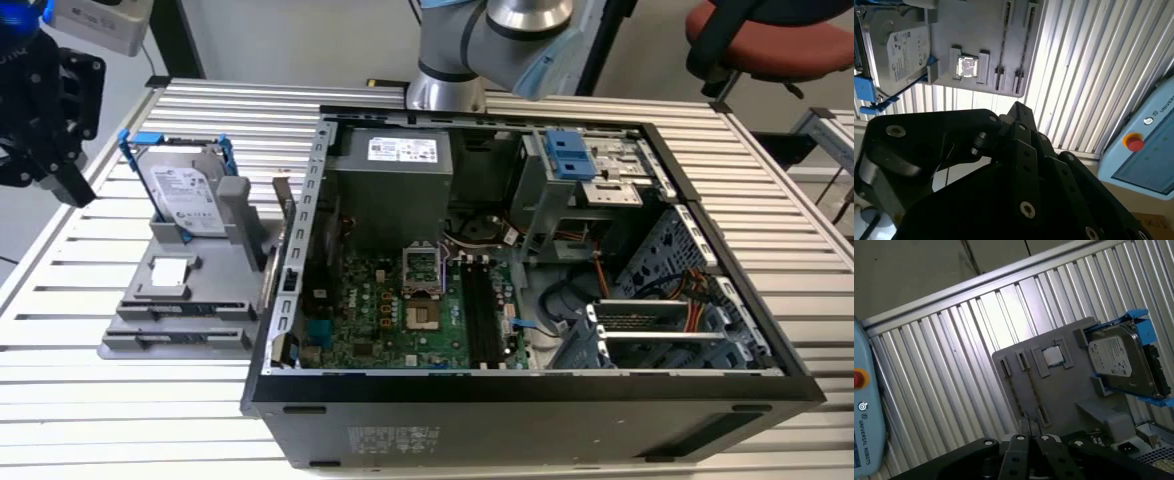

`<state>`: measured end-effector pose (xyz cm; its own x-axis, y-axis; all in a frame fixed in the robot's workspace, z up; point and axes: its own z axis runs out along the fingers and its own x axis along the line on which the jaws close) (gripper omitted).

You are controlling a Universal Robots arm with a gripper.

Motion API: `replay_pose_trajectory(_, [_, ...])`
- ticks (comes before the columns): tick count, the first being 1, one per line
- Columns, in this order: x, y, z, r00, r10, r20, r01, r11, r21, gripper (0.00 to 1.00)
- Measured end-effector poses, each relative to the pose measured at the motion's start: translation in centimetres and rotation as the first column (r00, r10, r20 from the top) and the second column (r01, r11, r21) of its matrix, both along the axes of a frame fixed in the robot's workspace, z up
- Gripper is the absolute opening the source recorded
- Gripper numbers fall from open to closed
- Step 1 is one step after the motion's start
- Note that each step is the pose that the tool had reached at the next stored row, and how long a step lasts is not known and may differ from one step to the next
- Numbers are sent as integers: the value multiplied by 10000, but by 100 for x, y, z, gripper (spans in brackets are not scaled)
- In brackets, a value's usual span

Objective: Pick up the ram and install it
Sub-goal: 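Pick up the ram and move it above insertion slot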

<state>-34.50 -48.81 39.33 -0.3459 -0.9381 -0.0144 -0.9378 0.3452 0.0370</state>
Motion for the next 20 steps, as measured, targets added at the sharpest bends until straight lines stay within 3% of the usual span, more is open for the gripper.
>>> replay_pose_trajectory(5, [0, 0, 0, 9958, 914, 0, -914, 9958, -3, 0])
replay_pose_trajectory(10, [0, 0, 0, 9834, 1815, -1, -1815, 9834, -8, 0])
replay_pose_trajectory(15, [0, 0, 0, 9628, 2702, -2, -2702, 9628, -15, 0])
replay_pose_trajectory(18, [0, 0, 0, 9468, 3218, -3, -3218, 9468, -19, 0])
replay_pose_trajectory(20, [0, 0, 0, 9342, 3567, -5, -3567, 9342, -23, 0])
